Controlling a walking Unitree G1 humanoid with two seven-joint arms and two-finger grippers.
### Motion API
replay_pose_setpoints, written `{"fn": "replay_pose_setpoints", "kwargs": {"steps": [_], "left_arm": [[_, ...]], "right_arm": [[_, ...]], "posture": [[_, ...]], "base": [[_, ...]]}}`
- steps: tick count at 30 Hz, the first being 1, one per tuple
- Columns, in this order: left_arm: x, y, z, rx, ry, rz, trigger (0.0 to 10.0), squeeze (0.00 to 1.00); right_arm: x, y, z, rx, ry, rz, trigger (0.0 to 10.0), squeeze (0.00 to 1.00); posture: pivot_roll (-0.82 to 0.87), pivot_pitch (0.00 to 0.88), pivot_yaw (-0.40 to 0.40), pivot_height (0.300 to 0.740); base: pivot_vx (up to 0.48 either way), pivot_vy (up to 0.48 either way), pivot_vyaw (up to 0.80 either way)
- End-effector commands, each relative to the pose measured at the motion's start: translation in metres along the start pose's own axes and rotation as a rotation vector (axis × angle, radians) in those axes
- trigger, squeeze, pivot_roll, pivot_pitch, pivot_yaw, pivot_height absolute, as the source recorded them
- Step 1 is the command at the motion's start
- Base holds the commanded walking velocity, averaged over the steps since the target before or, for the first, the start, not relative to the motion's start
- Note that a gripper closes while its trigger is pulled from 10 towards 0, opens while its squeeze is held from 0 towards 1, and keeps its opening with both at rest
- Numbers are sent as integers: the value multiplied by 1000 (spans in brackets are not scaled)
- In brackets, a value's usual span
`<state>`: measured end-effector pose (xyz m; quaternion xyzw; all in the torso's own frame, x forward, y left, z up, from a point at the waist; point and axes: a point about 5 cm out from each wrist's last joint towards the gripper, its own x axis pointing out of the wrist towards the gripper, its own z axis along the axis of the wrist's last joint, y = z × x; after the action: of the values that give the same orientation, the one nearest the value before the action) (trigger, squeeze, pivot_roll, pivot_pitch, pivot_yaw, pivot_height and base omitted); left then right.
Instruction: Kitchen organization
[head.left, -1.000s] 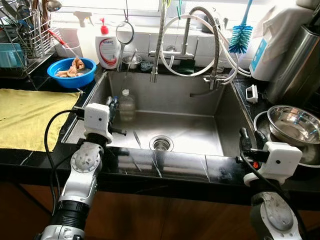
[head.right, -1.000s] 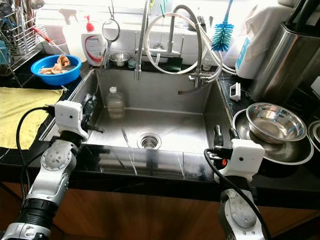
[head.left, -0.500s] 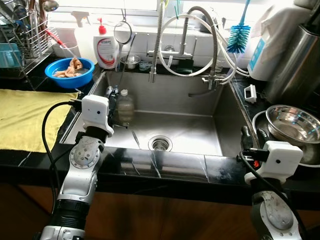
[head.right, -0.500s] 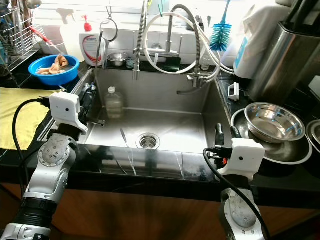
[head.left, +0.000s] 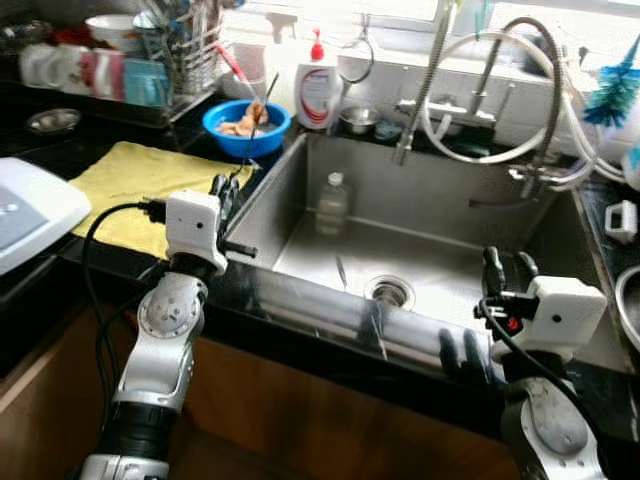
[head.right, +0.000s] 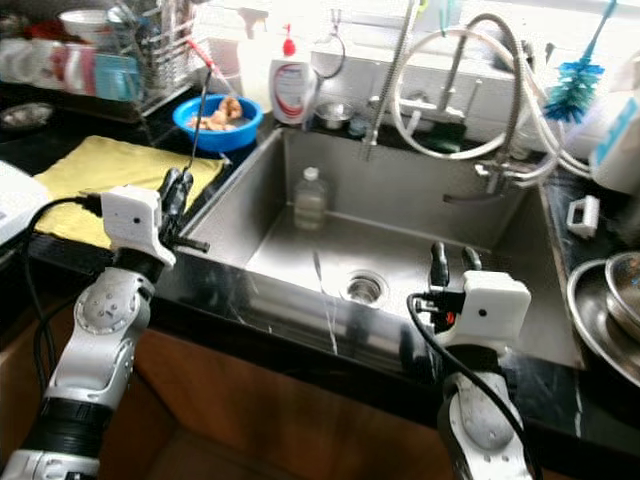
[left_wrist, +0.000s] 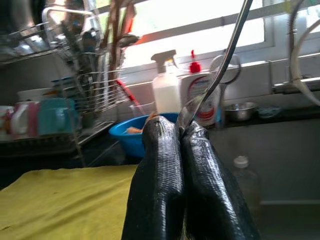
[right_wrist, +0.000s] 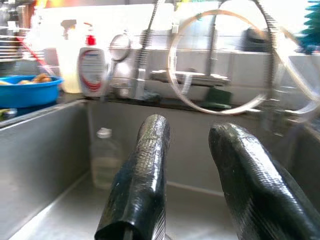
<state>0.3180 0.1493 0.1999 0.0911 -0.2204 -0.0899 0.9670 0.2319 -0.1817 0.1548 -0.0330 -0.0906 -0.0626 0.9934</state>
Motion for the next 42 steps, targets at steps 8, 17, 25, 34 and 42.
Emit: {"fn": "replay_pose_setpoints", "kwargs": {"steps": [8, 17, 25, 34, 42], "left_arm": [[0, 0, 5, 20, -11, 0, 10000, 0], [-1, -1, 5, 24, -11, -1, 10000, 0], [-2, 0, 5, 54, -16, 23, 10000, 0], [-4, 6, 2, 80, 0, 66, 10000, 0], [-6, 10, 0, 99, 8, 101, 10000, 0]], "right_arm": [[3, -1, 1, 0, -8, 2, 10000, 0], [3, 0, 2, 2, -12, 6, 10000, 0], [5, -1, 4, 3, -24, 15, 10000, 0], [6, -1, 6, 12, -32, 27, 10000, 0], [7, 0, 7, 17, -37, 51, 10000, 0]], "posture": [[34, 0, -35, 719], [32, 0, -35, 719], [35, 0, -38, 719], [37, 0, -41, 719], [39, 0, -48, 719]], "base": [[0, 0, 800], [0, 0, 800], [0, 0, 800], [0, 0, 800], [0, 0, 800]]}}
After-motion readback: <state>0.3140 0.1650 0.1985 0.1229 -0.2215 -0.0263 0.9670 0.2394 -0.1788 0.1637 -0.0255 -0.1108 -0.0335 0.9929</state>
